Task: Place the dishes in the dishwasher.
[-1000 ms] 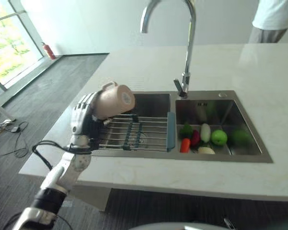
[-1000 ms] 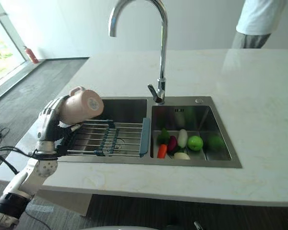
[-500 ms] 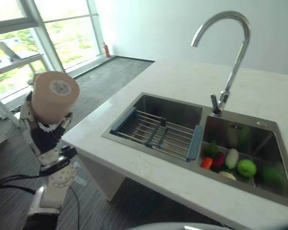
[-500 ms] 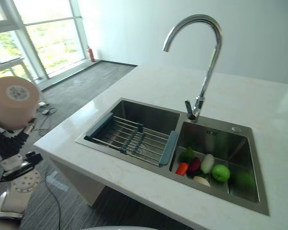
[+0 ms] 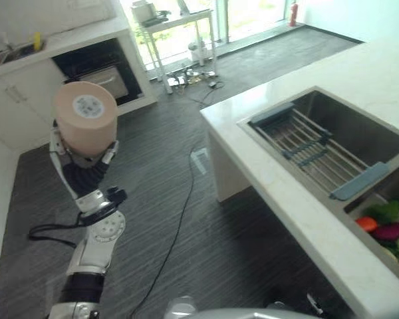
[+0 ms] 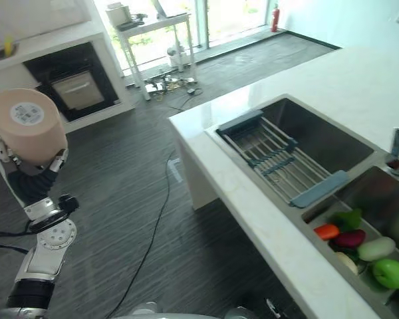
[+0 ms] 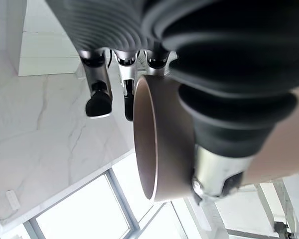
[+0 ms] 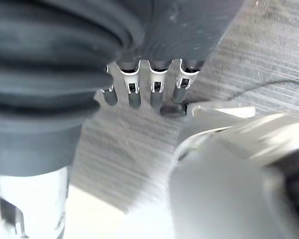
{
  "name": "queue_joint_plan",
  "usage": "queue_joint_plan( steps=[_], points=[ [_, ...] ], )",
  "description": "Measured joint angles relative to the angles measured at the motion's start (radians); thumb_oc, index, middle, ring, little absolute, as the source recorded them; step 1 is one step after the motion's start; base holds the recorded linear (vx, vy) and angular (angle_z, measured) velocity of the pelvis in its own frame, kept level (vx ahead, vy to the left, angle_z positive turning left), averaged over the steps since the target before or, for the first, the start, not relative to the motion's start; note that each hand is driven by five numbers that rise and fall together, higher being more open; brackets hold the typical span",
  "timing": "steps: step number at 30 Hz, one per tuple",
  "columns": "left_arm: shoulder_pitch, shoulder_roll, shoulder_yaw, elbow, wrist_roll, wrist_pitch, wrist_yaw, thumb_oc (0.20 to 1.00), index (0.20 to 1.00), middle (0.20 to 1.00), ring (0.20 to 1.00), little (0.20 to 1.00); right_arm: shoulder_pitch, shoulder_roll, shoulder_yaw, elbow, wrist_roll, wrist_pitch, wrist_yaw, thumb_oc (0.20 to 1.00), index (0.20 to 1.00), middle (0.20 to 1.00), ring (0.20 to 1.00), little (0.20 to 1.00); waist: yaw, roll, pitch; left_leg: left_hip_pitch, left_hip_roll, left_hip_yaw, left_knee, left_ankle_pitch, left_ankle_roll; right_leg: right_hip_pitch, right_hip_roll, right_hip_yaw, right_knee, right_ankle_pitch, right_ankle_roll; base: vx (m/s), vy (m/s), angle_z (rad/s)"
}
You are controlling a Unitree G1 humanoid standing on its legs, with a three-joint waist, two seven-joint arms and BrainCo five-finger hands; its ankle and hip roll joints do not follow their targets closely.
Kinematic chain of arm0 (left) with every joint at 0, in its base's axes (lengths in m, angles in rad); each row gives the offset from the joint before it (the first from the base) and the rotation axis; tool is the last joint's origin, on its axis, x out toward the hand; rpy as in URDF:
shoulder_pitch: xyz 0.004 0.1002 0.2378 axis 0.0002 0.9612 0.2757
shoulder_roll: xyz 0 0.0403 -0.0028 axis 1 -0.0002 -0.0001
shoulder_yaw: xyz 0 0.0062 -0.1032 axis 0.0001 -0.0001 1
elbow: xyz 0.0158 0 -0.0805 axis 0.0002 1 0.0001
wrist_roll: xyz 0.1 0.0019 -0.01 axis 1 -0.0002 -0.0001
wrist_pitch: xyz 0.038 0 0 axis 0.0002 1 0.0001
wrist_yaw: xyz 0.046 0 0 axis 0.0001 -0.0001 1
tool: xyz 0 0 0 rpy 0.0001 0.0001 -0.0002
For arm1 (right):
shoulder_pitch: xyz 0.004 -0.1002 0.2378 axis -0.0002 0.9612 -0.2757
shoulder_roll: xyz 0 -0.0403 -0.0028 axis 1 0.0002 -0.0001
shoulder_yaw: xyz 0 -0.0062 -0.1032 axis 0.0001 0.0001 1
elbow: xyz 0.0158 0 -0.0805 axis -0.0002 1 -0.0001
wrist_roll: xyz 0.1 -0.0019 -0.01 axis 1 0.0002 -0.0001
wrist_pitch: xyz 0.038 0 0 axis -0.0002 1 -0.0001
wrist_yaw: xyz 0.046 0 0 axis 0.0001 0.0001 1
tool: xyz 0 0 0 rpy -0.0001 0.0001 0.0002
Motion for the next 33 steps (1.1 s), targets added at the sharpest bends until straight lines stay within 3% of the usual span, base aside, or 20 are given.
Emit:
queue_joint_plan(
  steps=[2,4,6,10,13,14,15,16,17,18,19,20,22,23,24,26,31,32,33],
  points=[
    [0.028,0.007,0.013,0.001,-0.004,0.002,-0.019,0.200,0.200,0.200,0.200,0.200,-0.019,0.022,-0.023,-0.002,-0.001,0.001,0.006,1.000,1.000,1.000,1.000,1.000,0.014,-0.025,-0.013,0.011,-0.068,0.016,-0.097,-0.001,0.037,-0.015,-0.044,0.034,0.015,0.009,0.028,-0.14,0.255,1.06],
    [0.076,0.033,0.046,-0.006,-0.005,0.003,-0.035,0.200,0.200,0.200,0.200,0.200,-0.045,0.049,-0.029,-0.008,0.000,0.001,0.007,1.000,1.000,1.000,1.000,1.000,0.036,-0.061,-0.044,0.037,-0.137,-0.006,-0.170,0.041,0.044,-0.011,-0.094,0.076,0.023,0.036,0.069,-0.17,0.231,0.52],
    [0.129,0.080,0.077,-0.043,-0.002,0.004,-0.063,0.200,0.200,0.200,0.200,0.200,-0.066,0.095,-0.030,-0.041,0.001,-0.004,0.007,1.000,1.000,1.000,1.000,1.000,0.064,-0.090,-0.066,0.035,-0.168,-0.026,-0.169,0.044,0.043,-0.009,-0.106,0.064,0.025,0.064,0.102,-0.16,0.204,0.25],
    [0.134,0.119,0.104,-0.059,-0.003,0.013,-0.101,0.200,0.200,0.200,0.200,0.200,-0.086,0.128,-0.022,-0.056,-0.010,-0.012,0.000,1.000,1.000,1.000,1.000,1.000,0.088,-0.107,-0.073,0.025,-0.186,-0.050,-0.168,0.040,0.042,0.004,-0.136,-0.017,0.037,0.085,0.101,-0.19,0.245,0.26],
    [0.105,0.125,0.104,-0.061,-0.003,0.014,-0.127,0.200,0.200,0.200,0.200,0.200,-0.062,0.118,0.005,-0.058,-0.012,-0.010,0.003,1.000,1.000,1.000,1.000,1.000,0.077,-0.106,-0.068,0.003,-0.199,-0.094,-0.141,-0.012,0.104,-0.005,-0.197,-0.030,0.140,0.100,0.109,-0.12,0.101,0.66],
    [0.095,0.131,0.104,-0.061,-0.003,0.014,-0.135,0.200,0.200,0.200,0.200,0.200,-0.050,0.118,0.005,-0.058,-0.013,-0.016,0.008,1.000,1.000,1.000,1.000,1.000,0.079,-0.102,-0.061,0.002,-0.208,-0.136,-0.150,-0.002,0.133,-0.020,-0.211,-0.011,0.191,0.098,0.106,-0.05,-0.029,0.82],
    [0.058,0.127,0.083,-0.055,-0.003,0.023,-0.153,0.200,0.200,0.200,0.200,0.200,-0.048,0.113,-0.018,-0.065,-0.012,-0.031,0.019,1.000,1.000,1.000,1.000,1.000,0.071,-0.096,-0.051,-0.007,-0.210,-0.236,-0.147,0.036,0.137,-0.053,-0.227,0.046,0.312,0.083,0.095,0.06,-0.061,2.51],
    [-0.037,0.127,-0.008,-0.033,-0.026,0.011,-0.188,0.200,0.200,0.200,0.200,0.200,-0.040,0.113,-0.021,-0.040,0.000,-0.038,0.034,1.000,1.000,1.000,1.000,1.000,0.013,-0.071,-0.055,-0.101,-0.159,-0.433,-0.082,0.048,0.124,-0.041,-0.010,0.360,0.287,-0.142,0.135,0.07,-0.072,3.16],
    [-0.080,0.139,-0.045,-0.020,-0.030,0.003,-0.202,0.200,0.200,0.200,0.200,0.200,-0.040,0.109,0.009,-0.017,0.002,-0.033,0.043,1.000,1.000,1.000,1.000,1.000,0.004,-0.078,-0.049,-0.124,-0.158,-0.480,-0.083,0.055,0.139,-0.045,0.063,0.460,0.262,-0.197,0.131,0.06,-0.104,3.15],
    [-0.075,0.145,-0.052,-0.016,-0.032,0.007,-0.210,0.200,0.200,0.200,0.200,0.200,-0.040,0.106,0.013,-0.010,0.002,-0.029,0.049,1.000,1.000,1.000,1.000,1.000,0.006,-0.088,-0.040,-0.117,-0.167,-0.465,-0.112,0.064,0.143,-0.042,0.085,0.450,0.211,-0.219,0.110,0.05,-0.109,1.50],
    [-0.059,0.146,-0.051,-0.016,-0.033,0.011,-0.211,0.200,0.200,0.200,0.200,0.200,-0.041,0.104,0.013,-0.014,0.003,-0.029,0.058,1.000,1.000,1.000,1.000,1.000,0.007,-0.092,-0.039,-0.104,-0.178,-0.433,-0.128,0.084,0.129,-0.035,0.086,0.426,0.154,-0.199,0.088,0.05,-0.108,0.94],
    [-0.046,0.148,-0.049,-0.016,-0.033,0.016,-0.216,0.200,0.200,0.200,0.200,0.200,-0.041,0.101,0.012,-0.020,0.003,-0.026,0.070,1.000,1.000,1.000,1.000,1.000,0.003,-0.099,-0.035,-0.078,-0.192,-0.378,-0.151,0.093,0.107,-0.023,0.076,0.411,0.116,-0.118,0.063,0.08,-0.139,0.59],
    [-0.001,0.142,-0.047,-0.046,-0.033,0.023,-0.231,0.200,0.200,0.200,0.200,0.200,-0.056,0.075,0.010,-0.020,0.002,-0.009,0.086,1.000,1.000,1.000,1.000,1.000,0.018,-0.057,-0.042,-0.053,-0.170,-0.346,-0.170,0.081,0.084,0.000,0.084,0.396,0.098,-0.137,0.077,0.09,-0.174,0.02],
    [0.032,0.144,-0.025,-0.072,-0.033,0.042,-0.250,0.200,0.200,0.200,0.200,0.200,-0.078,0.066,0.009,-0.022,0.001,0.010,0.089,1.000,1.000,1.000,1.000,1.000,0.030,-0.038,-0.045,-0.038,-0.137,-0.286,-0.170,0.098,0.049,0.029,0.093,0.352,0.048,-0.117,0.090,0.06,-0.148,-0.40],
    [0.032,0.144,-0.025,-0.072,-0.033,0.042,-0.250,0.200,0.200,0.200,0.200,0.200,-0.078,0.066,0.009,-0.022,0.001,0.010,0.089,1.000,1.000,1.000,1.000,1.000,0.030,-0.038,-0.045,-0.038,-0.137,-0.286,-0.170,0.098,0.049,0.029,0.093,0.352,0.048,-0.117,0.090,0.04,-0.131,-0.45],
    [0.053,0.143,-0.013,-0.117,-0.033,0.060,-0.276,0.200,0.200,0.200,0.200,0.200,-0.075,0.064,0.010,-0.040,0.001,0.013,0.107,1.000,1.000,1.000,1.000,1.000,0.021,-0.039,-0.049,-0.012,-0.104,-0.272,-0.170,0.090,0.027,0.104,0.141,0.354,-0.061,-0.060,0.074,0.01,-0.064,-0.18],
    [0.044,0.138,-0.013,-0.121,-0.031,0.073,-0.298,0.200,0.200,0.200,0.200,0.200,-0.070,0.034,0.012,-0.041,0.001,0.033,0.108,1.000,1.000,1.000,1.000,1.000,-0.010,-0.041,-0.050,-0.011,-0.085,-0.271,-0.170,0.092,0.020,0.115,0.160,0.348,-0.064,-0.057,0.052,0.03,-0.053,0.00],
    [0.045,0.144,-0.014,-0.125,-0.031,0.079,-0.298,0.200,0.200,0.200,0.200,0.200,-0.010,0.035,0.012,-0.041,0.001,0.053,0.119,1.000,1.000,1.000,1.000,1.000,-0.021,-0.043,-0.110,-0.016,-0.087,-0.266,-0.176,0.091,0.015,0.111,0.157,0.351,-0.064,-0.053,0.054,0.00,-0.002,0.04],
    [0.028,0.150,-0.043,-0.134,-0.067,0.121,-0.306,0.200,0.200,0.200,0.200,0.200,-0.011,0.036,0.033,-0.036,-0.005,0.056,0.105,1.000,1.000,1.000,1.000,1.000,-0.023,-0.043,-0.109,-0.010,-0.089,-0.264,-0.176,0.091,0.015,0.115,0.157,0.351,-0.064,-0.053,0.053,-0.01,0.020,0.06]
  ],
)
